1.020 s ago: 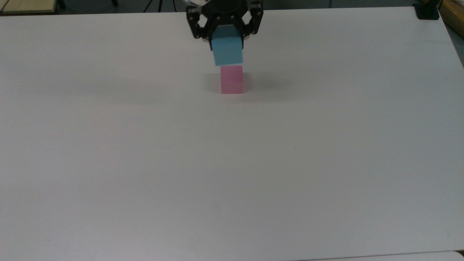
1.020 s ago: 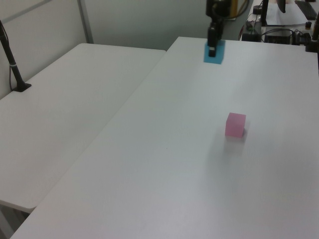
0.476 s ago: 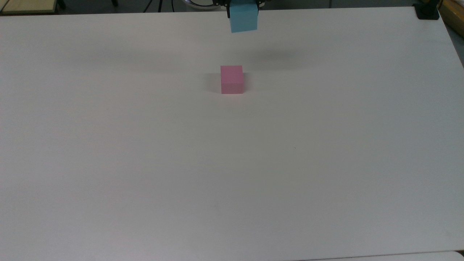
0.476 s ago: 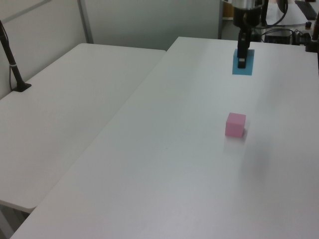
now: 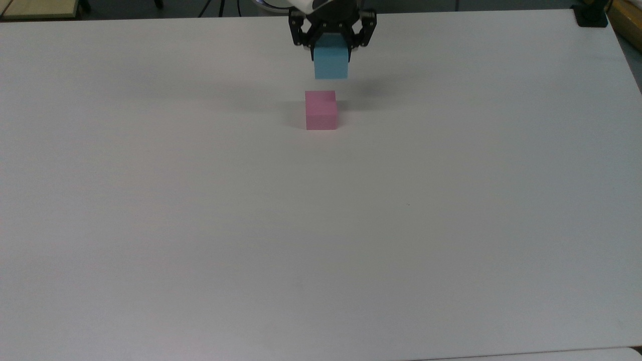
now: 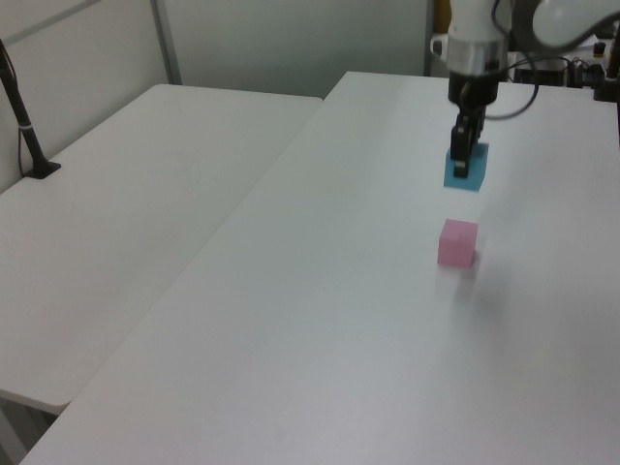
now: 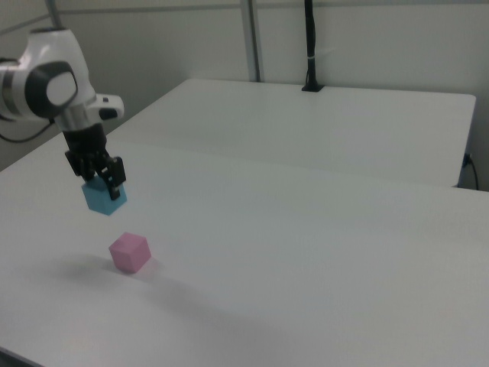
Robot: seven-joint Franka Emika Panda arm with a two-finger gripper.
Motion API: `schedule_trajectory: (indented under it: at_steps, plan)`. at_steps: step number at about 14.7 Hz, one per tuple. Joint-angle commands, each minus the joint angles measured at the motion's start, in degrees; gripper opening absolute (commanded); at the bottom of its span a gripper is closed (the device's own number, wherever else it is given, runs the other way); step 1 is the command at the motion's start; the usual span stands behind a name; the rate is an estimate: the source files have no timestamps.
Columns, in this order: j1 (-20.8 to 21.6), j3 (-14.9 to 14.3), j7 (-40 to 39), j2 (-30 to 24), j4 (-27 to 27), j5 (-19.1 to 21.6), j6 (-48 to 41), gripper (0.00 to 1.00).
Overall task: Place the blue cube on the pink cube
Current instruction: 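Lower the light-blue cube onto the top of the pink cube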
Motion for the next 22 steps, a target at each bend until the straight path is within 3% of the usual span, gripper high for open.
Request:
schedule_trajectory:
  at_steps: [1,6,10,13,18,19,21,22]
  plan:
    - [0.4,-0.1,2.1,0.9,-5.7,-2.7,7.1,0.21]
    - [-0.1,-0.1,2.2,4.8,-6.0,-4.4,11.0,0.21]
    - [-0.4,-0.1,2.2,6.7,-6.3,-5.6,12.3,0.34]
    - [-0.4,-0.1,2.3,6.7,-6.3,-5.6,12.2,0.53]
    - [0.0,-0.1,4.2,6.4,-7.2,-6.1,11.9,0.62]
    - [0.1,-0.1,4.6,6.4,-7.5,-6.8,11.8,0.70]
    - [0.2,-0.1,4.8,6.2,-7.9,-7.2,11.8,1.00]
    - [0.2,-0.1,4.8,6.1,-7.9,-7.3,11.5,1.00]
